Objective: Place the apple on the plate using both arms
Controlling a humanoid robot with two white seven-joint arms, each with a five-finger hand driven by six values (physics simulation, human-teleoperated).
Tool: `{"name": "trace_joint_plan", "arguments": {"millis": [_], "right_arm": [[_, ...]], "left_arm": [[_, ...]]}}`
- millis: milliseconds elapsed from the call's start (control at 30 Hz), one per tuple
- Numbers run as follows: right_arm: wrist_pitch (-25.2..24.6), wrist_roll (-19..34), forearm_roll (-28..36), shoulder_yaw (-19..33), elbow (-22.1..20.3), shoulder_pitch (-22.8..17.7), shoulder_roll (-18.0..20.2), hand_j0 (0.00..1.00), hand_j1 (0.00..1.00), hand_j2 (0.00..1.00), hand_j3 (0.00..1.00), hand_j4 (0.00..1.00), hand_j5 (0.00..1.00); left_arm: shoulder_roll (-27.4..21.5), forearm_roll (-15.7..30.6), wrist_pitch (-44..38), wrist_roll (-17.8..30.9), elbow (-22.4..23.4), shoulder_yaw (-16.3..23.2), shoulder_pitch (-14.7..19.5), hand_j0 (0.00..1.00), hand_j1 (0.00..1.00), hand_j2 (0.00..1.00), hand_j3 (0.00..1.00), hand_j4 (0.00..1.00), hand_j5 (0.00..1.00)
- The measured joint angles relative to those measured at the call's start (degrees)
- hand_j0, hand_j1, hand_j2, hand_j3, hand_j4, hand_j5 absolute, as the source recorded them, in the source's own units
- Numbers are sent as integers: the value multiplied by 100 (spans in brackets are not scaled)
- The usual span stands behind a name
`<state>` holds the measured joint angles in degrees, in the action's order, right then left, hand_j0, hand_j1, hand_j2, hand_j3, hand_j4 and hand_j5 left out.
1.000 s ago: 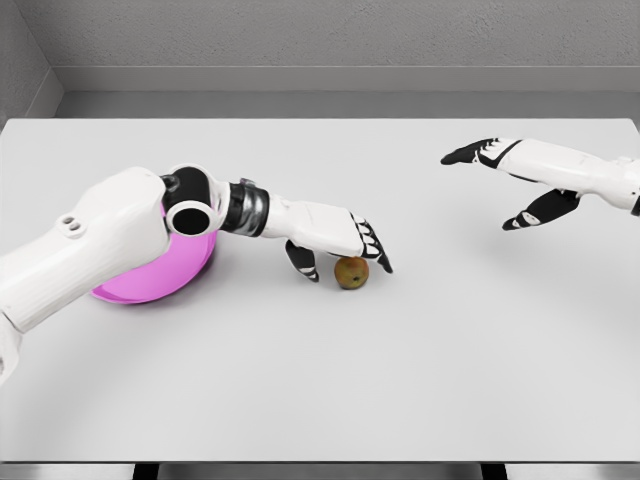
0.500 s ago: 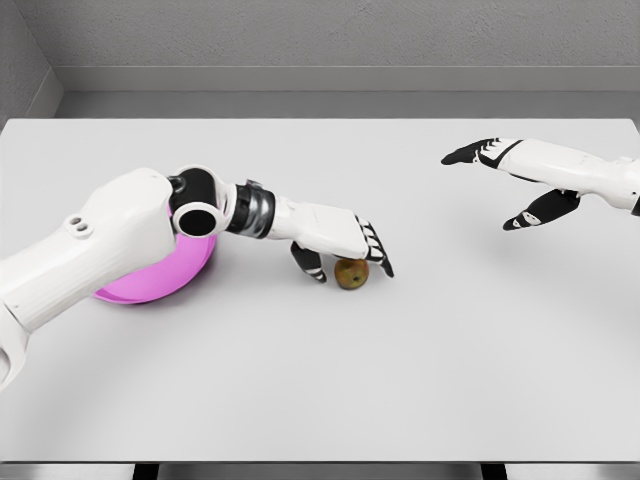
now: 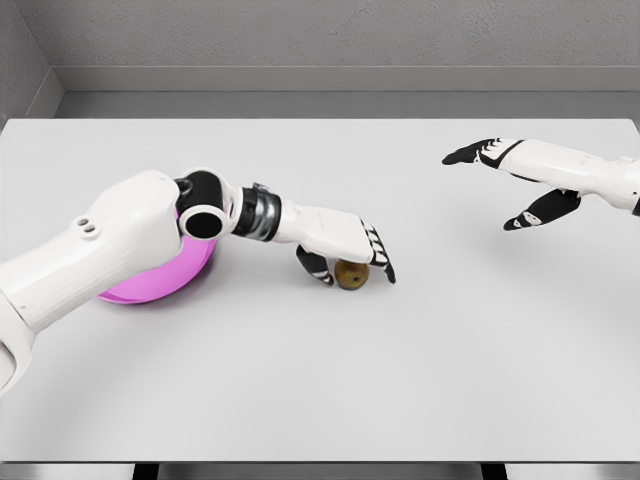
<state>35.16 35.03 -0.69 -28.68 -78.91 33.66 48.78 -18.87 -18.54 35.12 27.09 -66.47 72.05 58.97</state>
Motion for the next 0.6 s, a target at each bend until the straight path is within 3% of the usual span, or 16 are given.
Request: {"name": "trace_joint_plan", "arguments": {"millis": [600], "right_arm": [[0, 0, -3, 0, 1, -26, 62, 100, 100, 100, 100, 100, 100]], "left_arm": [[6, 1, 0, 0, -3, 93, 0, 68, 68, 68, 68, 68, 68]]}}
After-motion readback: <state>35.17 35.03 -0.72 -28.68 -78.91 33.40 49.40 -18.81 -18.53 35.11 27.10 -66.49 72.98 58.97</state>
